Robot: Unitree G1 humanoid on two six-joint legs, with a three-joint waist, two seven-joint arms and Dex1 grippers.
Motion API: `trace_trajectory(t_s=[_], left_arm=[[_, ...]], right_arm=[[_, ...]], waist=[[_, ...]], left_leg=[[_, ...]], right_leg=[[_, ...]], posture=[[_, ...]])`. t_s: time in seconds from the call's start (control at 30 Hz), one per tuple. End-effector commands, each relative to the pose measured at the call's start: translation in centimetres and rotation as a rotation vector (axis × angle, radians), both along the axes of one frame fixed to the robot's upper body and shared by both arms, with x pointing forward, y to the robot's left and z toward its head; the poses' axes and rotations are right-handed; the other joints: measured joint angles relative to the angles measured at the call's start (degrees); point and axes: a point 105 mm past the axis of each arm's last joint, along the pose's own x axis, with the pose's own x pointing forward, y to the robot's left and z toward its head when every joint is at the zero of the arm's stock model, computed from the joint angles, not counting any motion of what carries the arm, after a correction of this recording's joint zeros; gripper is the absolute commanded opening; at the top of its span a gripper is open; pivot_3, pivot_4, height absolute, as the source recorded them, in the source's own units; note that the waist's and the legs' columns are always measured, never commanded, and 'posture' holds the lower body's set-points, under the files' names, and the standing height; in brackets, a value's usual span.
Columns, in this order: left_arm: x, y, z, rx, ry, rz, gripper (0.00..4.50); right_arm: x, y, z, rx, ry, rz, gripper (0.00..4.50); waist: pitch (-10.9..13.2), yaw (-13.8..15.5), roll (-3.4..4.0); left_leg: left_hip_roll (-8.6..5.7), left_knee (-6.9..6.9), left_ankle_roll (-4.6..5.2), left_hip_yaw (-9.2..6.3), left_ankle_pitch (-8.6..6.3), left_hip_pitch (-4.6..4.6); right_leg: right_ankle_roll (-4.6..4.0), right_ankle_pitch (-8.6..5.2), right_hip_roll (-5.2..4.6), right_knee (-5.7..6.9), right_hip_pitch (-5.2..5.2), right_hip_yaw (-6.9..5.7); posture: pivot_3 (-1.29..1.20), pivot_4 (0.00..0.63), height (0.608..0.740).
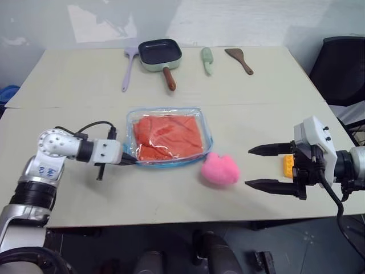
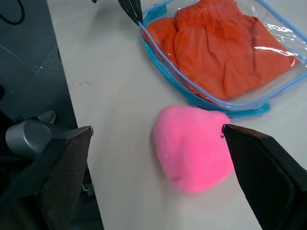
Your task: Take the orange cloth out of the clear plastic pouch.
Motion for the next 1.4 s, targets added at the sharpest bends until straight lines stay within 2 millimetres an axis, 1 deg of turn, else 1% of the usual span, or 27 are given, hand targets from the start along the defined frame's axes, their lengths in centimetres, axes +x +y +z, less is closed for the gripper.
trace_trajectory(t_s=[0.03, 0.13, 0.23, 0.37, 0.4, 0.43, 0.53, 0.6, 0.67, 0.77, 0.83, 0.93, 1.03, 1.13, 1.23, 1.33, 1.4], left_arm=[[-0.7, 0.7, 0.9, 0.029, -0.056, -0.035, 0.04], [-0.6, 0.7, 0.2, 0.056, -0.082, -0.051, 0.04], [-0.3, 0.3, -0.1, 0.049, -0.095, -0.057, 0.04], [-0.2, -0.4, 0.1, 0.011, -0.08, -0.044, 0.04], [-0.3, -0.5, 0.2, 0.002, -0.052, -0.035, 0.47], [-0.6, -0.4, 0.2, -0.005, -0.022, -0.025, 0.68], [-1.1, -0.3, 0.9, -0.046, 0.007, 0.013, 1.59], [-1.6, -0.5, 1.8, -0.108, 0.028, 0.052, 2.18], [-2.3, -0.5, 2.8, -0.168, 0.083, 0.098, 2.77], [-4.3, -1.2, 4.8, -0.28, 0.248, 0.112, 3.68], [-5.5, -2.1, 5.9, -0.334, 0.331, 0.087, 3.68], [-6.4, -3.6, 6.8, -0.383, 0.38, 0.049, 3.68], [-6.7, -4.6, 6.5, -0.364, 0.377, 0.024, 3.68], [-6.7, -5.1, 6.1, -0.354, 0.367, 0.011, 3.68], [-6.4, -5.3, 6.2, -0.365, 0.346, 0.013, 3.72], [-6.2, -5.5, 6.5, -0.385, 0.332, 0.021, 3.72], [-6.2, -5.5, 6.5, -0.387, 0.329, 0.023, 3.72]], right_arm=[[-0.8, 0.1, 0.4, -0.011, -0.016, 0.046, 4.5], [-0.9, -0.1, 0.1, -0.018, -0.01, 0.05, 4.5], [-0.8, -0.1, 0.0, -0.019, -0.009, 0.054, 4.5], [-0.3, -0.4, -0.3, -0.016, -0.016, 0.024, 4.5], [-0.2, -0.6, -0.4, -0.016, -0.019, 0.012, 4.5], [0.1, -0.7, -0.7, -0.012, -0.018, -0.01, 4.5], [0.6, -1.1, -1.6, 0.008, -0.007, -0.082, 4.5], [0.6, -1.1, -2.5, 0.025, 0.01, -0.117, 4.5], [0.5, -1.0, -3.3, 0.035, 0.004, -0.142, 4.5], [0.5, -0.7, -4.4, 0.045, 0.013, -0.165, 4.5], [0.5, -0.4, -5.5, 0.039, 0.036, -0.155, 4.5], [1.0, 0.4, -6.8, 0.032, 0.047, -0.127, 4.5], [2.2, 1.2, -7.5, 0.035, 0.04, -0.111, 4.5], [3.2, 1.9, -8.8, -0.006, 0.031, -0.088, 4.5], [4.1, 2.2, -9.8, -0.038, 0.016, -0.087, 3.9], [3.6, 2.3, -10.4, -0.076, 0.01, -0.037, 2.86], [3.0, 2.3, -10.3, -0.073, 0.025, -0.01, 2.17]], waist=[[0.0, 0.16, 0.0], [0.0, 0.29, 0.0], [0.0, 0.38, 0.0], [0.0, 0.41, 0.0], [0.0, 0.41, 0.0], [0.0, 0.39, 0.0], [0.0, 0.36, 0.0], [0.0, 0.24, 0.0], [0.0, 0.19, 0.0], [0.0, 0.1, 0.0], [0.0, 0.07, 0.0], [0.0, 0.12, 0.0], [0.0, 0.09, -0.01], [0.0, -0.01, 0.0], [0.0, -0.21, -0.01], [-0.01, -0.33, -0.01], [-0.01, -0.44, -0.01]], left_leg=[[-0.01, 0.0, 0.01, 0.01, -0.01, -0.01], [-0.03, 0.03, 0.08, 0.02, -0.04, -0.01], [-0.04, 0.04, 0.12, 0.02, -0.06, -0.01], [-0.04, 0.06, 0.13, 0.03, -0.07, -0.01], [-0.04, 0.06, 0.13, 0.03, -0.07, -0.02], [-0.04, 0.06, 0.13, 0.03, -0.07, -0.01], [-0.03, 0.05, 0.12, 0.03, -0.07, -0.01], [0.0, 0.05, 0.1, 0.03, -0.08, -0.01], [0.02, 0.05, 0.09, 0.04, -0.08, -0.01], [0.01, 0.05, 0.07, 0.06, -0.08, -0.01], [-0.01, 0.05, 0.06, 0.09, -0.08, -0.01], [-0.03, 0.05, 0.05, 0.11, -0.09, -0.01], [-0.05, 0.06, 0.03, 0.16, -0.09, 0.0], [-0.03, 0.06, -0.04, 0.21, -0.08, 0.0], [-0.01, 0.06, -0.14, 0.22, -0.1, 0.01], [0.01, 0.08, -0.24, 0.22, -0.11, 0.02], [0.03, 0.09, -0.27, 0.22, -0.12, 0.03]], right_leg=[[0.0, 0.0, 0.0, -0.02, 0.0, 0.0], [0.0, 0.0, -0.01, -0.03, 0.01, 0.01], [0.0, 0.0, -0.01, -0.03, 0.03, 0.01], [0.01, 0.0, -0.01, -0.03, 0.03, 0.0], [0.01, 0.0, 0.0, -0.02, 0.03, 0.0], [0.01, 0.0, 0.0, -0.02, 0.03, 0.0], [0.01, 0.0, 0.01, 0.02, 0.03, 0.01], [0.01, 0.0, 0.03, 0.02, 0.03, 0.02], [0.0, 0.0, 0.04, 0.03, 0.01, 0.04], [0.01, 0.0, 0.04, 0.0, 0.01, 0.1], [0.01, 0.0, 0.04, -0.03, 0.07, 0.16], [0.01, -0.02, 0.08, -0.02, 0.17, 0.24], [0.01, -0.03, 0.14, -0.01, 0.17, 0.35], [-0.03, -0.05, 0.27, 0.02, 0.12, 0.42], [-0.11, -0.09, 0.48, 0.02, 0.11, 0.5], [-0.16, -0.11, 0.56, 0.05, 0.1, 0.52], [-0.17, -0.12, 0.59, 0.05, 0.11, 0.52]], posture=[[0.0, 0.15, 0.74], [0.0, 0.15, 0.74], [0.0, 0.15, 0.74], [0.0, 0.15, 0.74], [0.0, 0.15, 0.74], [0.0, 0.15, 0.74], [0.0, 0.15, 0.74], [0.0, 0.15, 0.74], [0.0, 0.15, 0.74], [0.0, 0.15, 0.74], [0.0, 0.15, 0.74], [0.0, 0.15, 0.74], [0.0, 0.15, 0.74], [0.0, 0.15, 0.74], [0.0, 0.15, 0.74], [0.0, 0.15, 0.74], [0.0, 0.15, 0.74]])
